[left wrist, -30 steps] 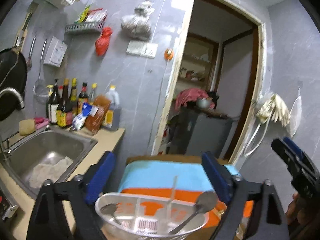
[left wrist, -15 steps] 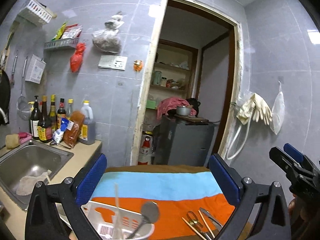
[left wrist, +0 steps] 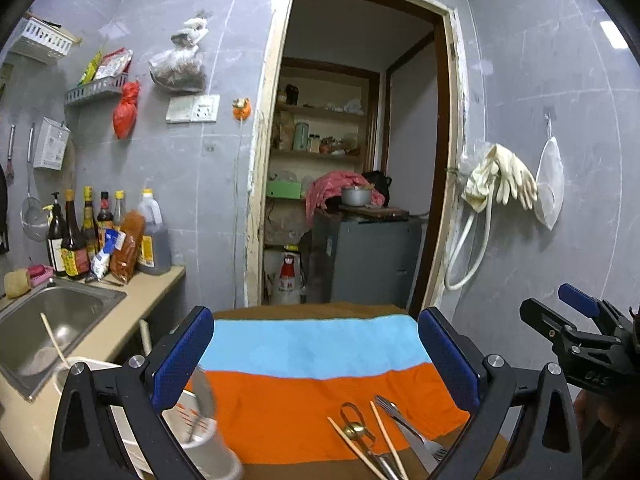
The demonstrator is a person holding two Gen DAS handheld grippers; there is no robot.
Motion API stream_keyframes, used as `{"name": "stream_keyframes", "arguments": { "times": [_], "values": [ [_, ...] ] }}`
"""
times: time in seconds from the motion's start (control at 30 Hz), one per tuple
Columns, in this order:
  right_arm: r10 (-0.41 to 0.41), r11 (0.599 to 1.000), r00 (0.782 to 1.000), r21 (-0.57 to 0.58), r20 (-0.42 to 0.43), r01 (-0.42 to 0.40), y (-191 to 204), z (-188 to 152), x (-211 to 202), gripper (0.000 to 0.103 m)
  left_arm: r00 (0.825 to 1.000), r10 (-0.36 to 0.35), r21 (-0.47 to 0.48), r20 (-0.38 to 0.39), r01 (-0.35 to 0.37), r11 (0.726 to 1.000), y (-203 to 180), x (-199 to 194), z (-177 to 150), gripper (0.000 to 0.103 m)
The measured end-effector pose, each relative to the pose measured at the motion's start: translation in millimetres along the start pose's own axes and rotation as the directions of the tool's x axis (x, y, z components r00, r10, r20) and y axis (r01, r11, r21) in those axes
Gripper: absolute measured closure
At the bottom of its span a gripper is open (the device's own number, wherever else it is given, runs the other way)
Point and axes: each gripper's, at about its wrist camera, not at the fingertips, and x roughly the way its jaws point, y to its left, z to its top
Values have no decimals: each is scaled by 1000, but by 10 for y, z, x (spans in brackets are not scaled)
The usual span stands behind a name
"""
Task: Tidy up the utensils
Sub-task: 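Withdraw both tools from the holder back over the remaining utensils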
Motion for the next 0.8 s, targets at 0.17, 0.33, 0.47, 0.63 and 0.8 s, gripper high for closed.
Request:
{"name": "stream_keyframes", "arguments": {
  "times": [0.17, 0.33, 0.47, 0.63, 0.8],
  "values": [
    [12, 1000, 999, 1, -47, -12, -305, -205, 199, 5, 999, 5, 0, -50, -5, 1000, -242, 171, -152, 0],
    [15, 999, 993, 41, -116, -10, -595, -472, 424, 5, 994, 6, -26, -110, -9, 1000, -375, 343, -344, 0],
    [40, 998, 984, 53, -173, -32, -743, -706, 604, 6, 986, 24, -16, -166, -27, 1000, -446, 489, -516, 0],
    [120, 991, 960, 81, -251, -103, -805, -962, 851, 21, 964, 39, -17, -263, -45, 999, -468, 698, -716, 0],
    [177, 984, 924, 93, -339, -154, -768, -1221, 1132, 40, 936, 54, -34, -348, -71, 997, -415, 884, -876, 0]
  ]
}}
